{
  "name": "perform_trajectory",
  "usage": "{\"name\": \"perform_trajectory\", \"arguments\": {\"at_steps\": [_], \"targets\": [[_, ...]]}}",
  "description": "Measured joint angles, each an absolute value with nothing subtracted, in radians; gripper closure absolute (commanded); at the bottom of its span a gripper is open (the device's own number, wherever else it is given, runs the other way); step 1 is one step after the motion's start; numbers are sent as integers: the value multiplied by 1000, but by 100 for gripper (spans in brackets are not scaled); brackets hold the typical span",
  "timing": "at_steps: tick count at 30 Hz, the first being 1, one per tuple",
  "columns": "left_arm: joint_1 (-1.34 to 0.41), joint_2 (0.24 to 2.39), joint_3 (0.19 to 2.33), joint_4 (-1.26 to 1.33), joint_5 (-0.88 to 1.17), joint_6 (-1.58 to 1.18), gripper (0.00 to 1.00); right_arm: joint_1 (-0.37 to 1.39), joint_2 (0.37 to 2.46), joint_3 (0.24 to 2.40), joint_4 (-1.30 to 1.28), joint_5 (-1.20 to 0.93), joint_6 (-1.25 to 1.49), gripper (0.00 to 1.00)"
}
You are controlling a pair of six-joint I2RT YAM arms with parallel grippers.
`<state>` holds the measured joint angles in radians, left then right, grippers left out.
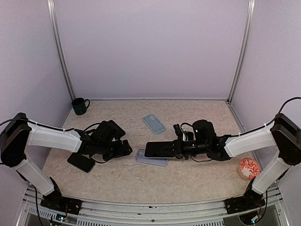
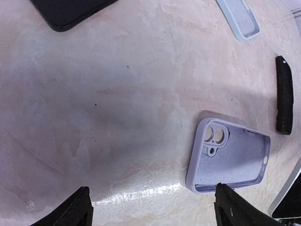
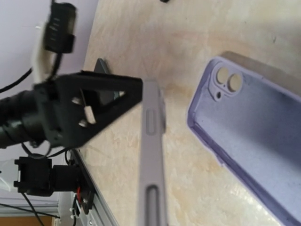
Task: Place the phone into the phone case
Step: Install the phone into the phone case.
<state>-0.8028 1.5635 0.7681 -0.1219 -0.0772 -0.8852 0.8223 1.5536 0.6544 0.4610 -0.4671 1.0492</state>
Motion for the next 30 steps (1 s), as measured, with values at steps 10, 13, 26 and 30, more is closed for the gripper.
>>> {"name": "perform_trajectory", "arguments": {"at_steps": [10, 13, 26, 30], "targets": [[-759, 1499, 636, 106, 25, -881, 1, 831, 1633, 711, 487, -487, 1076, 100], [-739, 1498, 595, 194, 80, -881, 1, 831, 1653, 722, 497, -495, 1084, 100], [-707, 1550, 580, 472, 263, -846, 1, 816, 1758, 734, 589, -570, 1166, 100], [-701, 1589, 580, 519, 300, -836, 1, 809, 1770, 734, 610, -588, 1179, 100]]}}
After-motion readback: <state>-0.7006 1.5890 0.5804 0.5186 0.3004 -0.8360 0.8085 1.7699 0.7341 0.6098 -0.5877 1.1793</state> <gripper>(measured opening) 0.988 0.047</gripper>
